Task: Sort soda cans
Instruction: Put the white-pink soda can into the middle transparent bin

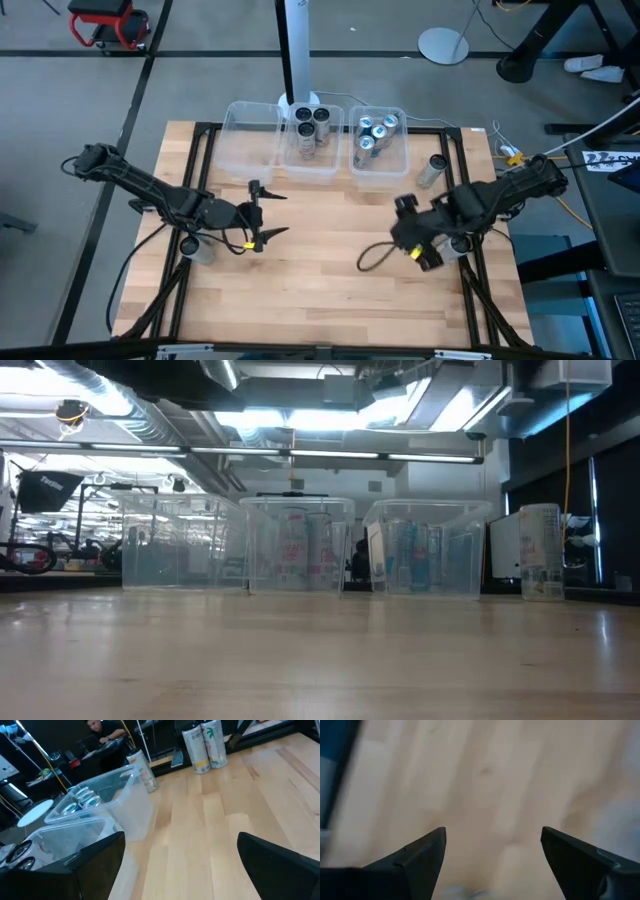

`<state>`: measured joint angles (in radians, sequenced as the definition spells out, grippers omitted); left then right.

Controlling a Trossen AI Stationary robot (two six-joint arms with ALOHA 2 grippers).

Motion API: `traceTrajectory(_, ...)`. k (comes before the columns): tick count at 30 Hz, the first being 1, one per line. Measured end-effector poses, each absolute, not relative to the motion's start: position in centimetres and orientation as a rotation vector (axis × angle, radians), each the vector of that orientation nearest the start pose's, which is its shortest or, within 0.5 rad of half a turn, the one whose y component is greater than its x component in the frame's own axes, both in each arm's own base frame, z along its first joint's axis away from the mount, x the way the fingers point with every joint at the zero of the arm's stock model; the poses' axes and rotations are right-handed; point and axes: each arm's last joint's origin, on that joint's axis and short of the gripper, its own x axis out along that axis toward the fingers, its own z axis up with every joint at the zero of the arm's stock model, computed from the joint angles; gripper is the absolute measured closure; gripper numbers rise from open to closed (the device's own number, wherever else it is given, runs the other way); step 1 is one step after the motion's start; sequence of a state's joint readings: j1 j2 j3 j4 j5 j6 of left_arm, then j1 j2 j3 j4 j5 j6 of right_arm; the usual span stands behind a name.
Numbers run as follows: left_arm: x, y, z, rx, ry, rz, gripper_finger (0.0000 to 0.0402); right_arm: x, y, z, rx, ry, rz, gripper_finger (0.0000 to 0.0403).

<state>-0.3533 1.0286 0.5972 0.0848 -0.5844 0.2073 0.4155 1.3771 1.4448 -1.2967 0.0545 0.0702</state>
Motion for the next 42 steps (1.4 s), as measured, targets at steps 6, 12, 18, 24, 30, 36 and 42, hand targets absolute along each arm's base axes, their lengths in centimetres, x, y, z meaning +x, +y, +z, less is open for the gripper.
traceTrajectory(6,20.7,-6.2,24.4,0.378,0.392,0.181,0.0029,19.3,12.8,34.5,0.011,1.377,0.192,0.0077)
traceTrajectory(12,20.7,-6.2,24.4,0.379,0.392,0.179,0.0029,15.9,14.5,34.2,0.066,1.544,0.02,0.0077)
traceTrajectory(18,20.7,-6.2,24.5,0.385,0.39,0.178,0.0029,15.0,15.4,32.9,0.053,1.564,-0.036,0.0077)
traceTrajectory(24,20.7,-6.2,24.5,0.385,0.39,0.178,0.0029,14.5,15.1,30.0,0.028,1.691,-0.083,0.0077)
traceTrajectory(30,20.7,-6.2,24.5,0.385,0.391,0.178,0.0029,14.2,14.9,28.9,-0.012,1.733,-0.082,0.0077)
traceTrajectory(36,20.7,-6.2,24.5,0.384,0.391,0.179,0.0029,14.4,15.0,29.4,-0.052,1.709,-0.021,0.0077)
traceTrajectory(42,20.7,-6.2,24.4,0.377,0.396,0.18,0.0029,15.3,15.7,29.5,-0.134,1.579,0.12,0.0077)
